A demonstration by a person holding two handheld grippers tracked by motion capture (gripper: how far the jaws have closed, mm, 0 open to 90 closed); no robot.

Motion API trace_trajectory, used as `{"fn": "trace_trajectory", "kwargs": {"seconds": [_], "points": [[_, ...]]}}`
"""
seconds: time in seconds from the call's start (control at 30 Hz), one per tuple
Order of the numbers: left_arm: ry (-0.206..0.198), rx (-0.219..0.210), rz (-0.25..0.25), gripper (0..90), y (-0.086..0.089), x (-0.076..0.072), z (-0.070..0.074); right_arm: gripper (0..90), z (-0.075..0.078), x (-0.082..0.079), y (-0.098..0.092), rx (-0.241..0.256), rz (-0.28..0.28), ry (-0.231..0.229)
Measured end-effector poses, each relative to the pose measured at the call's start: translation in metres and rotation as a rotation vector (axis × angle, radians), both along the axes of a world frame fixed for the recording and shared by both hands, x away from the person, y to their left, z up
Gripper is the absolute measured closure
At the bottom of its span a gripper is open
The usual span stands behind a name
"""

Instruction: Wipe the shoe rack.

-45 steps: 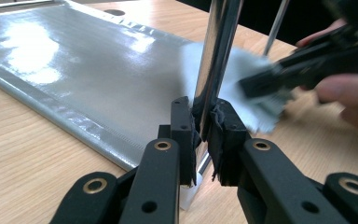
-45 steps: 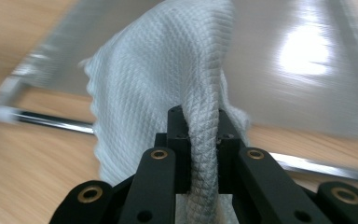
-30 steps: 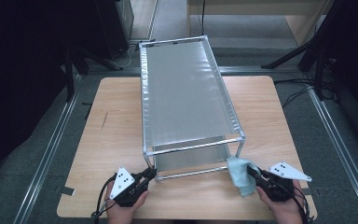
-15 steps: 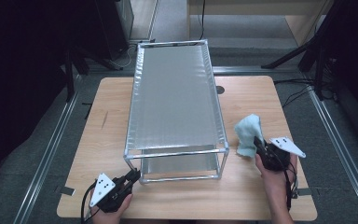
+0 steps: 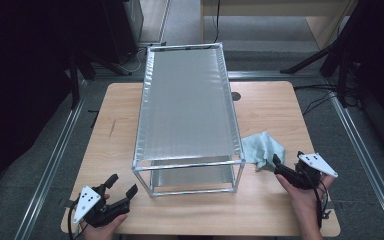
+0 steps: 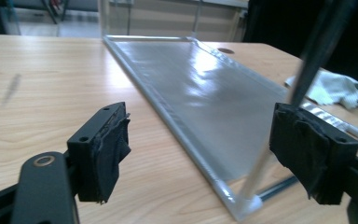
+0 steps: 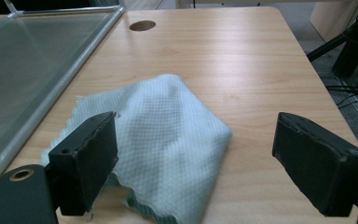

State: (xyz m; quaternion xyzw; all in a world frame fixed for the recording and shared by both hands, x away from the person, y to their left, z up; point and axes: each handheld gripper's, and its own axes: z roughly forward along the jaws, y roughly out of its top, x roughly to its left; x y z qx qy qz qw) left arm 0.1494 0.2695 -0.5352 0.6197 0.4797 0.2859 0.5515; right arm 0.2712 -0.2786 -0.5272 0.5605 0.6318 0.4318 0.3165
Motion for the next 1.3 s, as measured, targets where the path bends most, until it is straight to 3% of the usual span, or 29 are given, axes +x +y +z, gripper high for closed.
{"fn": "trace_trajectory", "kwargs": {"seconds": [0.17, 0.3, 0.37, 0.53, 0.7, 0.77, 1.03, 1.3], "points": [[-0.011, 0.032, 0.043, 17.7, 0.013, -0.001, 0.002, 13.5, -0.004, -0.01, -0.011, -0.02, -0.001, 0.003], [-0.003, 0.018, 0.079, 17.1, 0.022, 0.0, 0.001, 6.9, -0.007, -0.017, -0.022, -0.016, -0.009, 0.001], [0.009, 0.019, 0.123, 17.0, 0.029, 0.001, -0.001, 4.0, -0.009, -0.021, -0.028, 0.001, -0.004, 0.006], [0.023, 0.001, 0.159, 16.4, 0.043, 0.004, -0.003, 0.9, -0.014, -0.032, -0.045, 0.049, 0.002, 0.011], [0.034, -0.002, 0.194, 16.2, 0.054, 0.005, -0.004, 0.0, -0.016, -0.04, -0.052, 0.051, 0.004, 0.004], [0.039, 0.013, 0.213, 16.0, 0.058, 0.005, -0.006, 0.0, -0.015, -0.046, -0.053, 0.018, 0.019, -0.012], [0.1, 0.01, 0.24, 15.8, 0.06, 0.014, -0.02, 0.0, -0.017, -0.05, -0.052, 0.006, 0.014, -0.027], [0.111, 0.012, 0.242, 15.4, 0.059, 0.016, -0.021, 0.0, -0.018, -0.049, -0.05, 0.001, 0.015, -0.024]]}}
